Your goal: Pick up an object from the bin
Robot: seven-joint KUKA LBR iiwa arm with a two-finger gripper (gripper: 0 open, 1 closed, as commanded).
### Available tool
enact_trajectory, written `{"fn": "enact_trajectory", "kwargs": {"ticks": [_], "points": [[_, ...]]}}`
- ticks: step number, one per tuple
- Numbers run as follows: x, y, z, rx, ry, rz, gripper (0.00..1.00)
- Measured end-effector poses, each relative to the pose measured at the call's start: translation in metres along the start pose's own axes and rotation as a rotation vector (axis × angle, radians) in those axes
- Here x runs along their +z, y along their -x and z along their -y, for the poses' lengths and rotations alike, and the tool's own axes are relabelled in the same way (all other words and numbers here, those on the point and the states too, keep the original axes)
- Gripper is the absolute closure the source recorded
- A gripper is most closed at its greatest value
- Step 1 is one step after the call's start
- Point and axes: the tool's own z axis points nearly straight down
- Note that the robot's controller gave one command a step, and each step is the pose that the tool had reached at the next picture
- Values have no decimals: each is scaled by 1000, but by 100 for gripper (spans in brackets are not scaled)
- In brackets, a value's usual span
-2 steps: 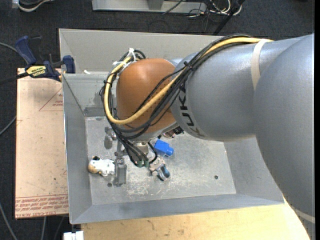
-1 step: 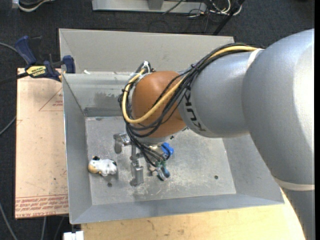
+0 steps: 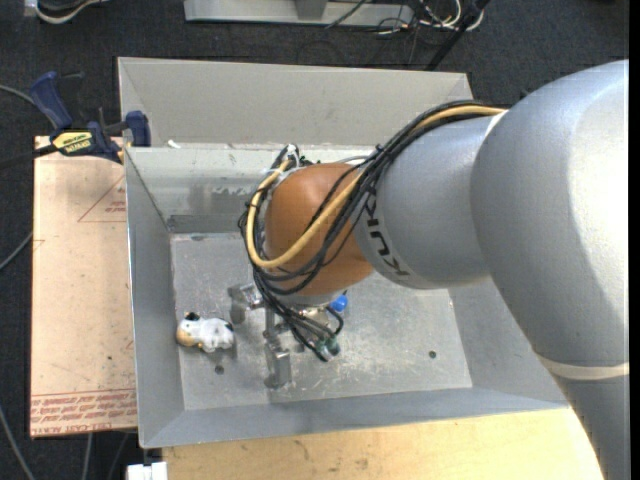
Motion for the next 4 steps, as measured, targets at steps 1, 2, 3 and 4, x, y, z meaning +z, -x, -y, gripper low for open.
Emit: {"fn": "enact_trajectory", "kwargs": {"ticks": [1, 2, 3, 4], "points": [[-1, 9, -46, -90, 1, 5, 0], [11, 44, -50, -175, 5, 8, 0], [20, -25, -49, -328, 3, 4, 100], [20, -25, -49, -327, 3, 5, 100]]}}
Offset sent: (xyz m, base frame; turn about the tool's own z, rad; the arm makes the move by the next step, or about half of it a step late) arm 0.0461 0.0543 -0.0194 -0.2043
